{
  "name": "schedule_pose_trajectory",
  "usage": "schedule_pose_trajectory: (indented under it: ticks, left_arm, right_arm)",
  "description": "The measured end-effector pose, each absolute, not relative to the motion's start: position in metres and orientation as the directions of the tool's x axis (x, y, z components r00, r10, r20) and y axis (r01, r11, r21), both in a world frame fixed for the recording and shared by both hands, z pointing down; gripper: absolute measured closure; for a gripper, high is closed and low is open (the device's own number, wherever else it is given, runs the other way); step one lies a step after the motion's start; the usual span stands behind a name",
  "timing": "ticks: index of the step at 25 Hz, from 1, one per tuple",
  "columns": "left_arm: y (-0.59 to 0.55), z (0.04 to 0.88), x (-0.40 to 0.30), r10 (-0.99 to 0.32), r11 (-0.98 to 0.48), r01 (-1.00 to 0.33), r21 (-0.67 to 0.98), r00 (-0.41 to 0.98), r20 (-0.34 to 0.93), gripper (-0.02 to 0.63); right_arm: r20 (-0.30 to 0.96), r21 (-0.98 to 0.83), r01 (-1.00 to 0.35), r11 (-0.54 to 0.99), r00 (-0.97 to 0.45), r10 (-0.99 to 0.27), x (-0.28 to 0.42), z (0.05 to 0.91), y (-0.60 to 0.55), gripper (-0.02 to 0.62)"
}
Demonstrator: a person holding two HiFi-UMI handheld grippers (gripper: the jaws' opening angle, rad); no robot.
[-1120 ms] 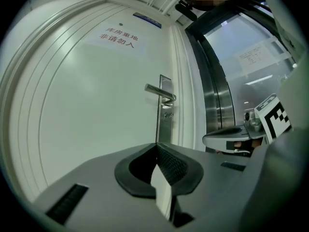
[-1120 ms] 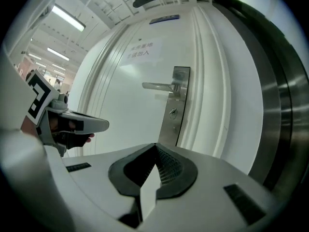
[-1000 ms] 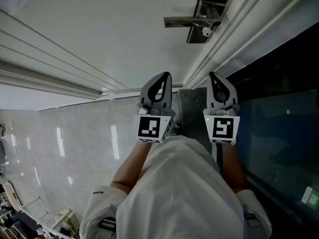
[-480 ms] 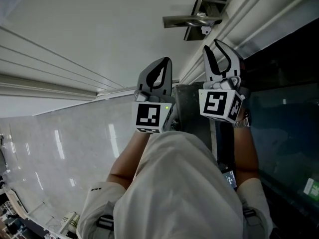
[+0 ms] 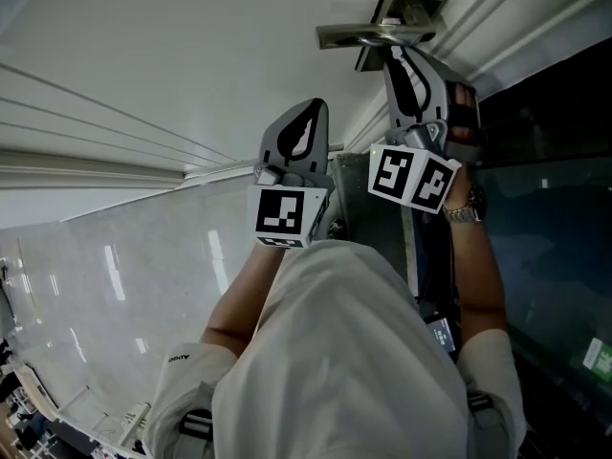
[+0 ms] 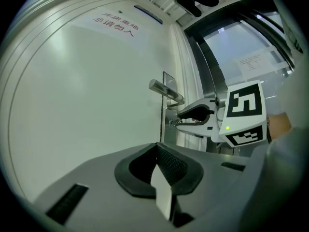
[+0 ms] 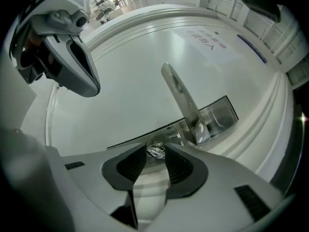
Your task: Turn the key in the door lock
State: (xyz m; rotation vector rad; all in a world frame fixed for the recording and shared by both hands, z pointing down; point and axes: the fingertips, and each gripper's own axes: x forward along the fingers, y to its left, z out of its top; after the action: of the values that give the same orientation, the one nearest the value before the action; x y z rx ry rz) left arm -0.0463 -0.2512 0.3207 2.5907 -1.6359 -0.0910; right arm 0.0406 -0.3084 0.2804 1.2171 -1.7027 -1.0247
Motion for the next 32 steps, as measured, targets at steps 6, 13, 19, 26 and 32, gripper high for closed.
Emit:
schedule_pose_trajectory:
  ticks: [6, 13, 19, 26, 32]
  left_arm:
    - [-0.256, 0.323, -0.046, -0.902, -0.431, -0.898, 0.093, 0.432, -0.003, 0.600]
    - [-0.261, 0.324, -0.048, -0.906, -0.421, -0.902, 0.092, 0.423, 0.004, 0.600]
    - [-0.261, 0.328, -0.048, -0.910, -0.412, -0.907, 0.086, 0.415, 0.017, 0.600]
    - [-0.259, 0.329, -0.045, -0.914, -0.402, -0.913, 0.075, 0.405, 0.024, 0.600]
    - [-0.255, 0.329, -0.048, -0.924, -0.379, -0.923, 0.068, 0.382, 0.027, 0.600]
  right_arm:
    - [0.152, 0.915, -0.341, 0.216, -0.205, -0.967, 0.044, 0.284, -0.321, 0.480]
    - [0.141, 0.868, -0.446, 0.220, -0.203, -0.969, 0.045, 0.282, -0.326, 0.526]
    - [0.127, 0.801, -0.559, 0.215, -0.193, -0.973, 0.045, 0.278, -0.329, 0.574]
    - [0.148, 0.500, -0.820, 0.278, -0.236, -0.961, 0.047, 0.274, -0.332, 0.578]
    - [0.161, 0.037, -0.940, 0.338, -0.328, -0.931, 0.054, 0.273, -0.334, 0.578]
